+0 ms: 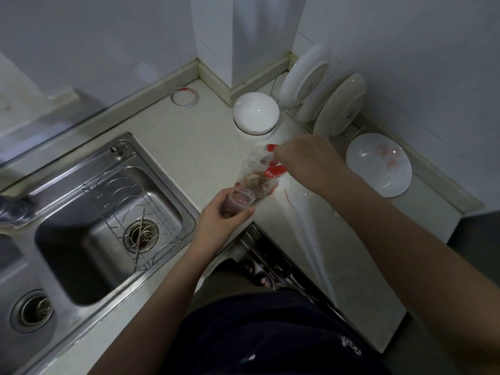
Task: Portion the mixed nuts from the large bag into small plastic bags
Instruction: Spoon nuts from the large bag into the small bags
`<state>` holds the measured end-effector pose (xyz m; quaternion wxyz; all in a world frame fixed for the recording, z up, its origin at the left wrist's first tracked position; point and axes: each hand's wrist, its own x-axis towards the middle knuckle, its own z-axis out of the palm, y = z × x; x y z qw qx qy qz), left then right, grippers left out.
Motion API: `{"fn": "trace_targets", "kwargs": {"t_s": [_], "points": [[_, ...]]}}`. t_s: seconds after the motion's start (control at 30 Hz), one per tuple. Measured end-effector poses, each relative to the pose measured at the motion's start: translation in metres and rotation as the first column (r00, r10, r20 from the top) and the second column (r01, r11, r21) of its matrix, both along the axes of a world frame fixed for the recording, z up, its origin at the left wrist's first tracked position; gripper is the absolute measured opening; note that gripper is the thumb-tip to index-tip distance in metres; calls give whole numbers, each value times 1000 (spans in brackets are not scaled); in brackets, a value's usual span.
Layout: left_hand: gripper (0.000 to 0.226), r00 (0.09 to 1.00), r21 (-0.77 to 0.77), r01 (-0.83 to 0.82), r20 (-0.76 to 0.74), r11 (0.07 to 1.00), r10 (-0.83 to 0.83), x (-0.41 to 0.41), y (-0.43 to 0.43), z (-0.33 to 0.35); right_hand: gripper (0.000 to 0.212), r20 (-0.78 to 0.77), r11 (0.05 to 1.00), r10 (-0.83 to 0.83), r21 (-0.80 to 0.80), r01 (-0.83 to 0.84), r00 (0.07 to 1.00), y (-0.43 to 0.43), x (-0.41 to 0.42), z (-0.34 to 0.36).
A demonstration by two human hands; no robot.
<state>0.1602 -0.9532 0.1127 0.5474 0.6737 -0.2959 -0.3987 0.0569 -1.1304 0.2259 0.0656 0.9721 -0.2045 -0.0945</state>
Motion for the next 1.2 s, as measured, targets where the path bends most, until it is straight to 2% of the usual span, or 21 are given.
{"fn": "trace_targets", "kwargs": {"t_s": [0.1, 0.23, 0.47, 0.67, 0.8, 0.97, 1.07, 1.13, 1.2], "points": [[38, 1000, -8, -6, -7, 1000, 6, 1, 3, 0, 20, -155, 999, 41, -27, -45, 987, -8, 12, -14], [38, 1000, -21, -20, 3, 1000, 21, 2, 7, 0, 22, -266, 998, 58, 17, -56, 962, -18, 21, -34], [38, 999, -3, -52, -10, 999, 52, 2, 12, -4, 6, -216, 985, 173, 55, -165, 961, -34, 28, -58], [38, 997, 9, -69, -18, 998, 69, 4, 16, -4, 34, -325, 980, 189, 1, -199, 927, -23, 38, -66], [37, 994, 15, -102, -40, 995, 102, 6, 20, -5, 17, -330, 993, 110, -2, -118, 937, -23, 39, -82], [38, 996, 29, -88, -30, 996, 89, 9, 25, -5, 10, -199, 990, -18, 131, 45, 980, -34, 41, -89], [39, 996, 34, -93, -17, 995, 93, 10, 25, -4, 15, -223, 970, -104, 194, 149, 969, -43, 38, -86], [39, 996, 35, -92, -16, 995, 92, 11, 24, -4, 27, -238, 915, -230, 277, 293, 944, -47, 37, -84], [39, 996, 42, -90, -16, 995, 90, 12, 23, -3, 28, -271, 820, -367, 357, 447, 890, -50, 36, -83]]}}
